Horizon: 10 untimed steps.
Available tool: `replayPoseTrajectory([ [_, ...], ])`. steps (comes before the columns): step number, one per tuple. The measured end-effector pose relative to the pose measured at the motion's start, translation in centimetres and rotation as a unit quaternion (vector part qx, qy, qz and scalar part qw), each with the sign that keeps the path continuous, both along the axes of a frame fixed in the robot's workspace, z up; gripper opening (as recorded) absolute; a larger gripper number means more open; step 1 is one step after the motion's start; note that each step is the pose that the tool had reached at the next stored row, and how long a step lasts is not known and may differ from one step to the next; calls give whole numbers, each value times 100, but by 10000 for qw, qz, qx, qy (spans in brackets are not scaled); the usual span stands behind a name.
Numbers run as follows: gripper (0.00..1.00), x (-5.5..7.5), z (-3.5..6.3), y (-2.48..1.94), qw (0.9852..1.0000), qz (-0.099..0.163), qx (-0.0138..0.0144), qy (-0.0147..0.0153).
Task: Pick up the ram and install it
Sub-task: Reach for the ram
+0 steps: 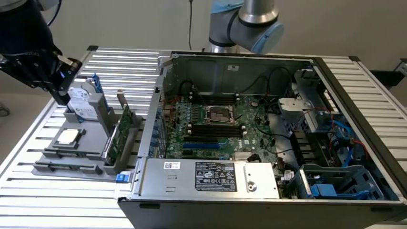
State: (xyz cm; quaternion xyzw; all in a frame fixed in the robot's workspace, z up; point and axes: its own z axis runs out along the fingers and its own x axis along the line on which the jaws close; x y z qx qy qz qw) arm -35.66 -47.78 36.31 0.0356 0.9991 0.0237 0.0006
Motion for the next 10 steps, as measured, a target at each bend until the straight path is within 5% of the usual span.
replayPoseTrajectory([
  [10,11,-220,-93,-73,10000,0,1,3],
])
